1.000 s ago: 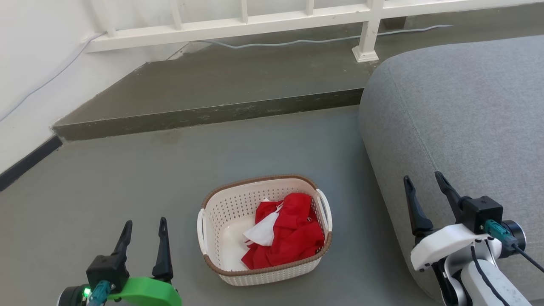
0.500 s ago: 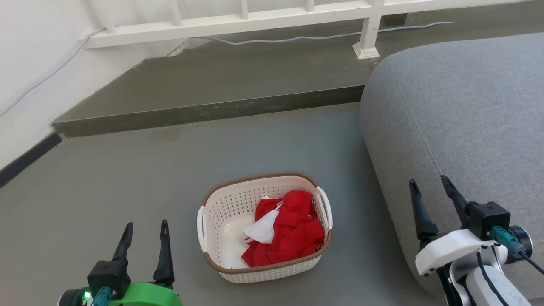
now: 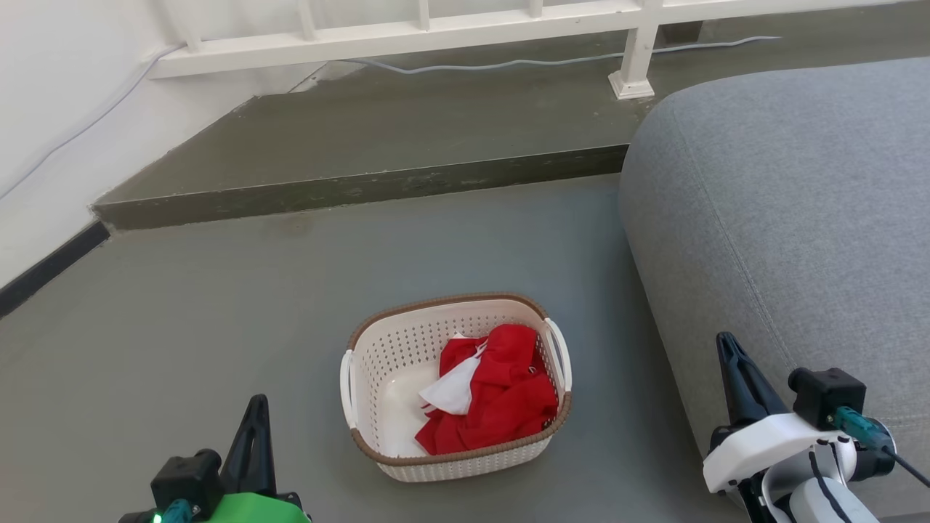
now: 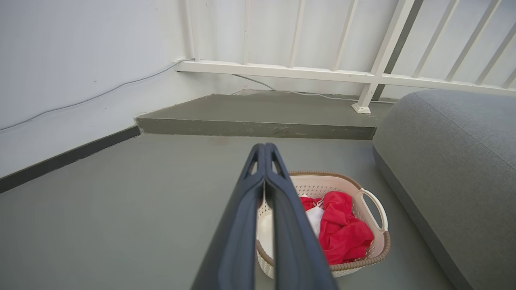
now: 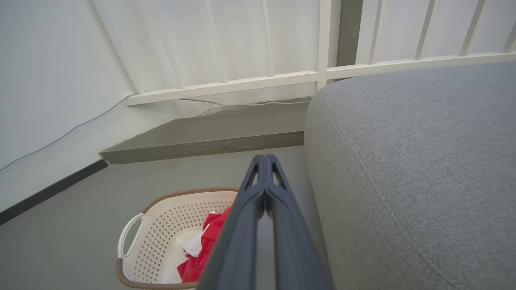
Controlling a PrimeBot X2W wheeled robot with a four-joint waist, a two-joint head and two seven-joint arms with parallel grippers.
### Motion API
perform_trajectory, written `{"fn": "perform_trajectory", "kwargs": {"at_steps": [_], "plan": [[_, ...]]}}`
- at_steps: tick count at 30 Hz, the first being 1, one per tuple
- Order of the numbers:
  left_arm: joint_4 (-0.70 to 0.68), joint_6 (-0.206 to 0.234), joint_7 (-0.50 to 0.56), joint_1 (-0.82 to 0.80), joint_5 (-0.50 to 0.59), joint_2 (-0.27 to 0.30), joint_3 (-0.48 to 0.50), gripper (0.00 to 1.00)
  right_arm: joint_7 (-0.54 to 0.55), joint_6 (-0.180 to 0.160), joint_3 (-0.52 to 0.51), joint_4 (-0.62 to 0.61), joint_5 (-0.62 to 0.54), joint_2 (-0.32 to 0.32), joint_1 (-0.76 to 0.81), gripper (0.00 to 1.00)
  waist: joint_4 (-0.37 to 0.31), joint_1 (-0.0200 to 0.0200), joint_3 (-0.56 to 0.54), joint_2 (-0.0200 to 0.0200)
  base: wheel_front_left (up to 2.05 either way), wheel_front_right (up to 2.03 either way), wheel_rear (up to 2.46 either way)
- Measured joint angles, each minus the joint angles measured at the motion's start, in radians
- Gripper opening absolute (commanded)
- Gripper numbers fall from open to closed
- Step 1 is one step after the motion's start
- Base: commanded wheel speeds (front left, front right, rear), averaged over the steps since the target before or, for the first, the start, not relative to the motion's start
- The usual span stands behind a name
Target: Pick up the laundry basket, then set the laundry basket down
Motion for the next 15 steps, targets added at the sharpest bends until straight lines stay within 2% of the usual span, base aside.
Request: {"fn": "perform_trajectory", "kwargs": {"at_steps": [15], "plan": [[-0.005,-0.034,0.048,0.004,-0.228,-0.003,0.037,0.0,0.049,0.031,-0.057,-0.01,0.233,0.024,-0.001,0.0,0.012,0.0,-0.001,0.0,0.0,0.0,0.0]]}}
